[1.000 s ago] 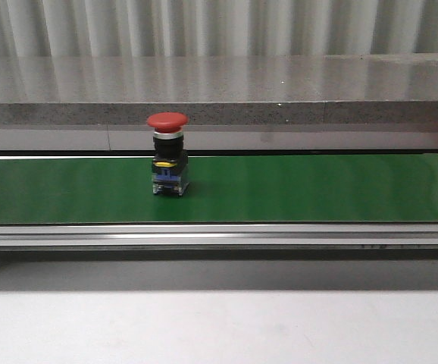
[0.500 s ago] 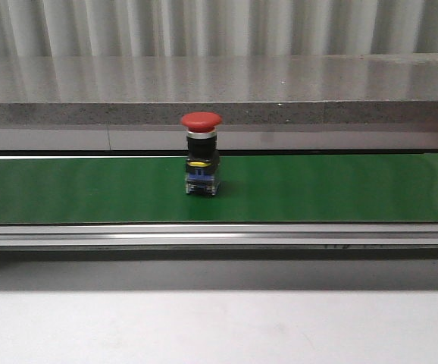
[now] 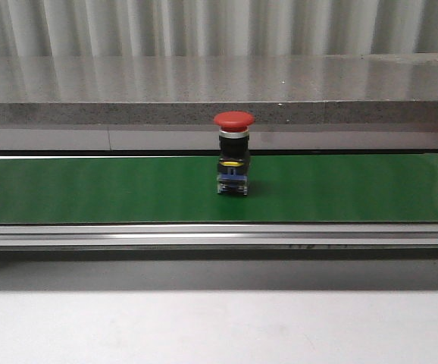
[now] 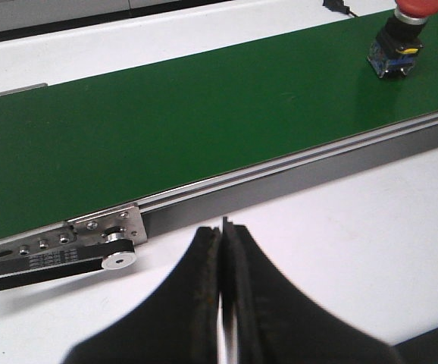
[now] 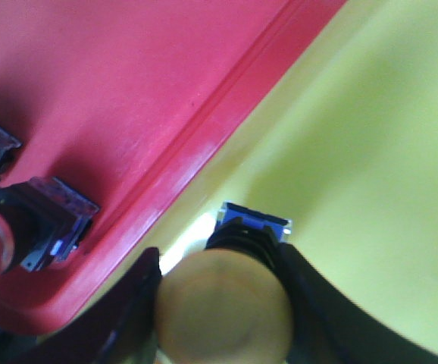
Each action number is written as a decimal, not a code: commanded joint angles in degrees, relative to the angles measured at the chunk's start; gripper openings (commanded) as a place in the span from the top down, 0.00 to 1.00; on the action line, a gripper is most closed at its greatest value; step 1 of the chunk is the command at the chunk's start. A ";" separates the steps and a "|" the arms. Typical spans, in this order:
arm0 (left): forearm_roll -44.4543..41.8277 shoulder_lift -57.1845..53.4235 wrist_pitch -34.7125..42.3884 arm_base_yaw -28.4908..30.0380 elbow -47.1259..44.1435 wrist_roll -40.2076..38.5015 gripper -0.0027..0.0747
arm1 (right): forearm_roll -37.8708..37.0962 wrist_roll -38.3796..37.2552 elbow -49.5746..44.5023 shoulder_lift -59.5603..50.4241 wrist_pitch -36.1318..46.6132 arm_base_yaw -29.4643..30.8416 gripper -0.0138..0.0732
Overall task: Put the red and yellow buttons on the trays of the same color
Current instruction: 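Lower the yellow button into the yellow tray and open the right gripper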
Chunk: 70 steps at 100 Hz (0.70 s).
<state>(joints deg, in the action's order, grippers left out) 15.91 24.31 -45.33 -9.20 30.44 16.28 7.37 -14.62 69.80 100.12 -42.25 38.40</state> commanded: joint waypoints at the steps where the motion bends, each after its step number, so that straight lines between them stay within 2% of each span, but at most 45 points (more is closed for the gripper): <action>1: 1.46 0.42 3.72 -0.47 1.58 -0.40 0.99 | 0.88 -0.05 1.39 -1.03 2.66 0.23 0.65; 12: 1.46 0.42 3.72 -0.47 1.58 -0.40 0.99 | 1.93 -0.05 1.39 0.43 2.71 0.23 0.63; 19: 1.46 0.42 3.72 -0.47 1.58 -0.40 0.99 | 2.06 -0.05 1.39 0.93 2.71 0.23 0.58; 24: 1.46 0.42 3.72 -0.47 1.58 -0.40 0.99 | 2.06 -0.05 1.39 1.00 2.71 0.23 0.51; 36: 1.46 0.42 3.72 -0.47 1.58 -0.40 0.99 | 2.01 0.01 1.39 1.00 2.97 0.23 0.26; 43: 1.46 0.42 3.72 -0.47 1.58 -0.40 0.99 | 1.95 0.01 1.39 1.00 2.92 0.23 0.19; 70: 1.46 0.42 3.72 -0.47 1.58 -0.40 0.99 | -0.77 0.44 0.70 -5.07 2.13 0.23 0.19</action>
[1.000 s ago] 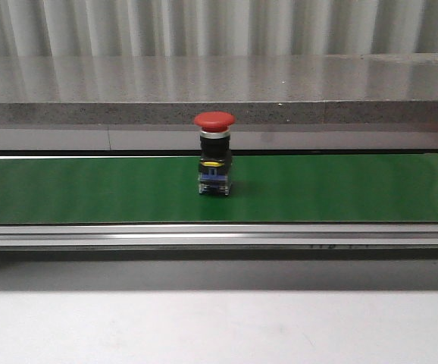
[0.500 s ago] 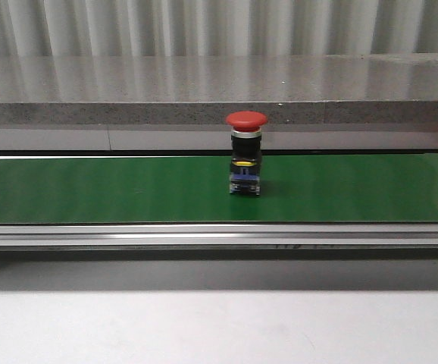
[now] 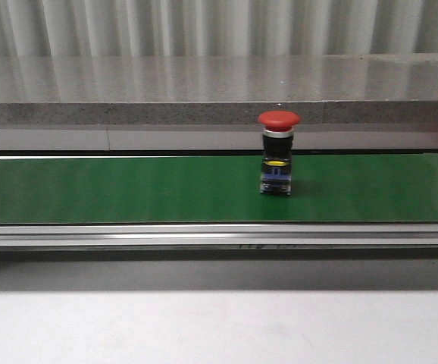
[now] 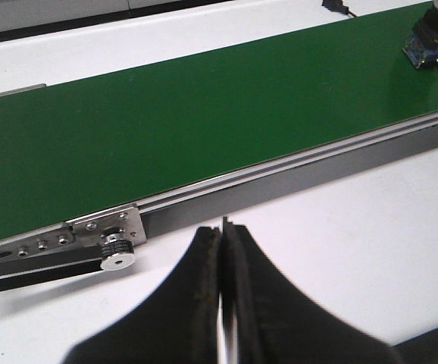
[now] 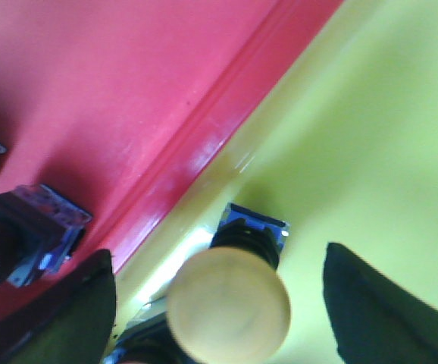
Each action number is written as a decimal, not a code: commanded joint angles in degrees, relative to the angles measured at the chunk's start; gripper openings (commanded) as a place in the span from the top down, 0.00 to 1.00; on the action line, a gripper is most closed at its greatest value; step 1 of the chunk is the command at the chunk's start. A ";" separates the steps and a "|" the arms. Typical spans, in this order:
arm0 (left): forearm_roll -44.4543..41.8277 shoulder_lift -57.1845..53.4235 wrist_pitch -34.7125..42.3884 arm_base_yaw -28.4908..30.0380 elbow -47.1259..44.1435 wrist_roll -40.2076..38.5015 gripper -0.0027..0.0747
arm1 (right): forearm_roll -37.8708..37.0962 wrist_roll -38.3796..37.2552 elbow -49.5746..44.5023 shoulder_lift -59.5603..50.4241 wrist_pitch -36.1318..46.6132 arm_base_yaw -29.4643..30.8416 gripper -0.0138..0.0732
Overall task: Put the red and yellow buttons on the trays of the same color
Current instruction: 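Lower the yellow button into the yellow tray and open the right gripper, then return the right gripper to the belt end and grasp the red button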
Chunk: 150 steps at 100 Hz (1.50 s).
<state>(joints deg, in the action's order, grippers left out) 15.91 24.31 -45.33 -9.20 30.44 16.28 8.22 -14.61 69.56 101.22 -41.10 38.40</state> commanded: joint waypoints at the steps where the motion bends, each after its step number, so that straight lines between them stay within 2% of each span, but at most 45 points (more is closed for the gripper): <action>1: 1.46 0.42 3.72 -0.47 1.58 -0.40 0.99 | -1.77 0.43 0.90 -6.48 0.96 0.23 0.19; 31: 1.46 0.42 3.72 -0.47 1.58 -0.40 0.99 | -2.24 2.57 -0.66 -22.18 -1.08 -1.76 0.19; 47: 1.46 0.42 3.72 -0.47 1.58 -0.40 0.99 | -2.24 6.19 -0.66 -28.50 -4.26 -6.27 0.19; 66: 1.46 0.42 3.72 -0.47 1.58 -0.40 0.99 | -2.19 8.38 -0.58 -32.13 -7.16 -14.78 0.19; 106: 1.46 0.42 3.72 -0.47 1.58 -0.40 0.99 | -1.78 11.86 7.71 -25.33 -19.96 -37.28 0.19; 130: 1.46 0.42 3.72 -0.47 1.58 -0.40 0.99 | 1.83 11.75 15.73 -16.76 -31.13 -44.39 0.19; 150: 1.46 0.42 3.72 -0.47 1.58 -0.40 0.99 | 3.95 9.51 18.49 -11.87 -31.40 -47.18 0.19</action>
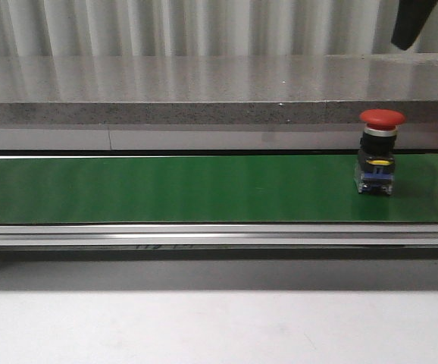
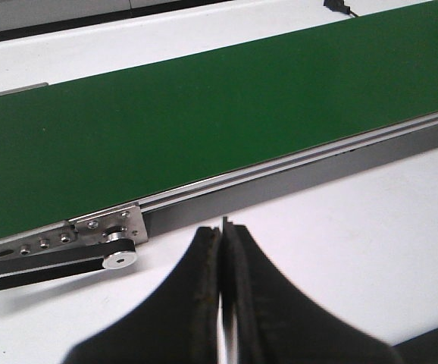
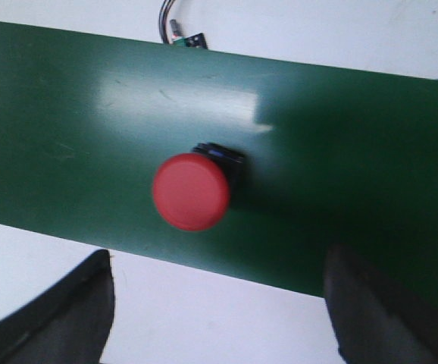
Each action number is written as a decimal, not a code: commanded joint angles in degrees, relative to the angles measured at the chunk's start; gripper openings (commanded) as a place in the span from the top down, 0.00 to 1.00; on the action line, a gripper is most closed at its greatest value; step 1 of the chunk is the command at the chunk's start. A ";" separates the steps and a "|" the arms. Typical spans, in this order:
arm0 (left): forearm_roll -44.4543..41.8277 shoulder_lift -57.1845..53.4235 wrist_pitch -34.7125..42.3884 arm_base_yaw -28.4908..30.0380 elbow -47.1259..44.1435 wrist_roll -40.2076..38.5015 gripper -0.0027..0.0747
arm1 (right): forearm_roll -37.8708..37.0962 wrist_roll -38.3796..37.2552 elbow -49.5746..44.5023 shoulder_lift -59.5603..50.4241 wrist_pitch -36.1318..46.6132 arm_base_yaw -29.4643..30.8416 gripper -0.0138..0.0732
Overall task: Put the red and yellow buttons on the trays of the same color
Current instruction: 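Return the right gripper to the belt end and grasp the red button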
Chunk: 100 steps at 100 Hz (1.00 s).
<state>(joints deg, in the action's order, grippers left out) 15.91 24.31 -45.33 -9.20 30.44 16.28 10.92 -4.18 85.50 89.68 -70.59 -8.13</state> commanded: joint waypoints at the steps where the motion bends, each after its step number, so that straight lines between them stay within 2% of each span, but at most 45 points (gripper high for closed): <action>1: 1.46 0.42 3.72 -0.47 1.58 -0.40 0.99 | 1.25 -1.06 2.54 -0.15 -1.91 -0.73 0.19; 30: 1.46 0.42 3.72 -0.47 1.58 -0.40 0.99 | 0.35 -5.24 2.62 6.07 1.04 -0.68 0.19; 44: 1.46 0.42 3.72 -0.47 1.58 -0.40 0.99 | -6.37 -10.05 2.62 8.15 0.23 -0.68 0.23; 60: 1.46 0.42 3.72 -0.47 1.58 -0.40 0.99 | -7.96 -10.67 2.62 9.23 0.79 -0.68 0.35; 79: 1.46 0.42 3.72 -0.47 1.58 -0.40 0.99 | -7.96 -10.67 2.62 9.23 1.00 -0.68 0.70; 84: 1.46 0.42 3.72 -0.47 1.58 -0.40 0.99 | -7.96 -10.67 2.72 8.95 0.95 -0.68 0.73; 100: 1.46 0.42 3.72 -0.47 1.58 -0.40 0.99 | -10.21 -10.67 5.33 6.34 0.41 0.94 0.73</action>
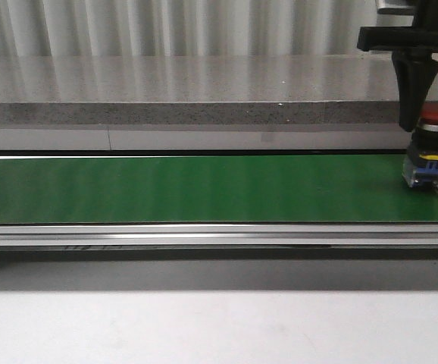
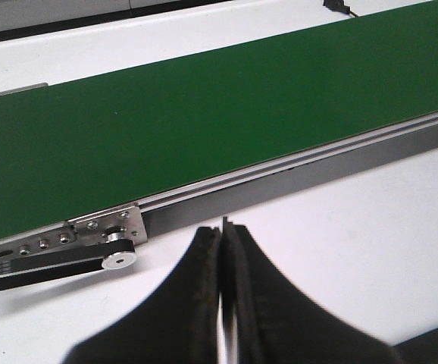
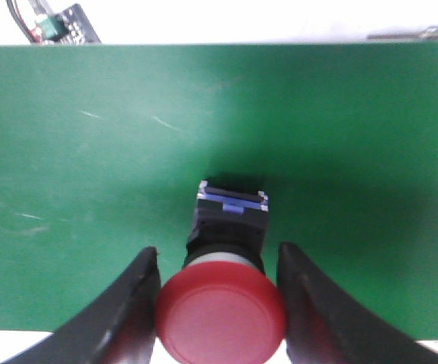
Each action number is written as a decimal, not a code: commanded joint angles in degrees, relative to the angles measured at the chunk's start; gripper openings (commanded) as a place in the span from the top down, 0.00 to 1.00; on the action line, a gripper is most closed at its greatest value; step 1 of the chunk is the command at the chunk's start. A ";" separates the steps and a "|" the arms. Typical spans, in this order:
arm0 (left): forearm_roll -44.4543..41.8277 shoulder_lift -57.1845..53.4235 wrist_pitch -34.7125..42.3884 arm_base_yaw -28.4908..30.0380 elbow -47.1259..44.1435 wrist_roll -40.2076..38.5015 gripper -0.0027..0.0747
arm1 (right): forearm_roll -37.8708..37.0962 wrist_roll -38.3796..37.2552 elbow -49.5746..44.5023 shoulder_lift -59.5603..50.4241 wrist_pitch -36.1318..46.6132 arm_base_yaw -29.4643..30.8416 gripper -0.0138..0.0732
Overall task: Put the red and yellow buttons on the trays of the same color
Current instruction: 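Return the right gripper to the belt end and grasp the red button, then lower the red button into the red tray and open the right gripper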
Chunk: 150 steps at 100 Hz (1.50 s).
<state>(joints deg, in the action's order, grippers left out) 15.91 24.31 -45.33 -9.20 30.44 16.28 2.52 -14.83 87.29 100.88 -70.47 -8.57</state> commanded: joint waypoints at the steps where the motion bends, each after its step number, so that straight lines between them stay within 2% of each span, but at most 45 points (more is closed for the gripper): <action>1: 1.46 0.42 3.72 -0.47 1.58 -0.40 0.99 | -2.01 -0.02 3.72 -5.13 0.29 1.72 0.73; 17: 1.46 0.42 3.72 -0.47 1.58 -0.40 0.99 | -3.81 0.12 8.23 -8.47 -0.21 6.99 0.73; 40: 1.46 0.42 3.72 -0.47 1.58 -0.40 0.99 | -4.66 0.16 11.00 -9.12 -0.10 18.75 0.73; 62: 1.46 0.42 3.72 -0.47 1.58 -0.40 0.99 | -4.66 0.16 11.00 -8.73 4.26 29.58 0.73; 76: 1.46 0.42 3.72 -0.47 1.58 -0.40 0.99 | -4.66 0.16 11.00 -6.30 6.53 33.96 0.73; 93: 1.46 0.42 3.72 -0.47 1.58 -0.40 0.99 | -4.66 0.16 11.38 -1.98 9.41 36.41 0.73; 150: 1.46 0.42 3.72 -0.47 1.58 -0.40 0.99 | -3.83 0.16 22.64 15.19 11.58 36.45 0.73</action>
<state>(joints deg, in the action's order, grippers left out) 15.91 24.31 -45.33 -9.20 30.44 16.28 -1.62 -14.83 107.19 117.25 -61.45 27.63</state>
